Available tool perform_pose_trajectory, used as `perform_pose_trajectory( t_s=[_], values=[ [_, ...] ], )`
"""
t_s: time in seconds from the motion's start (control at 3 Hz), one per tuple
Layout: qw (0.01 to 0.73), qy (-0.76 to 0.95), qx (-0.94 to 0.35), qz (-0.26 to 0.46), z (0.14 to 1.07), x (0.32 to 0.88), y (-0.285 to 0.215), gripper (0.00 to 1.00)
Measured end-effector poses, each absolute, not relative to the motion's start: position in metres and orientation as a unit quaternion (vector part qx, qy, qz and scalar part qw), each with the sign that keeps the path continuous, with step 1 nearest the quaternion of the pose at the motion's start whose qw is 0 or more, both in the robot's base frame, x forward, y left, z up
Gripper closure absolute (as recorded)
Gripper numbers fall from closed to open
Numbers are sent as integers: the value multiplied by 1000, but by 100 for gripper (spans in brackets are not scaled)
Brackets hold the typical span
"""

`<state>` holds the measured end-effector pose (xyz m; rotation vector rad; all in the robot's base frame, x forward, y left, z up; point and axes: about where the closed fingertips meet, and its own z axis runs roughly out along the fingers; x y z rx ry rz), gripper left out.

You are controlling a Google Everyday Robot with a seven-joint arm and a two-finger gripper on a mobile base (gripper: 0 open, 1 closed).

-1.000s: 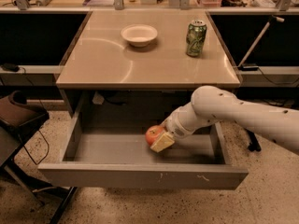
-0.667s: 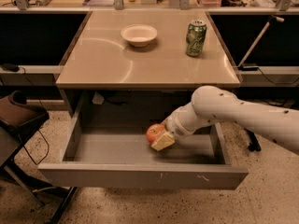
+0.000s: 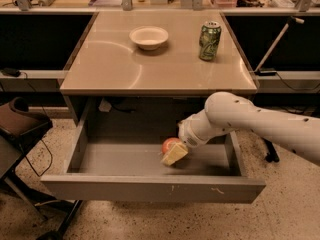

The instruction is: Place apple into top drawer

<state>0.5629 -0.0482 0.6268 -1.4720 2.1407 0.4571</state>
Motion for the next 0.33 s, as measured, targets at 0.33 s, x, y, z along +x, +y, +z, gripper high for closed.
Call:
perform_pose_trajectory(
  t_s=[0.33],
  values=[
    [249,786,-540,168,627,563,-48,0]
  ],
)
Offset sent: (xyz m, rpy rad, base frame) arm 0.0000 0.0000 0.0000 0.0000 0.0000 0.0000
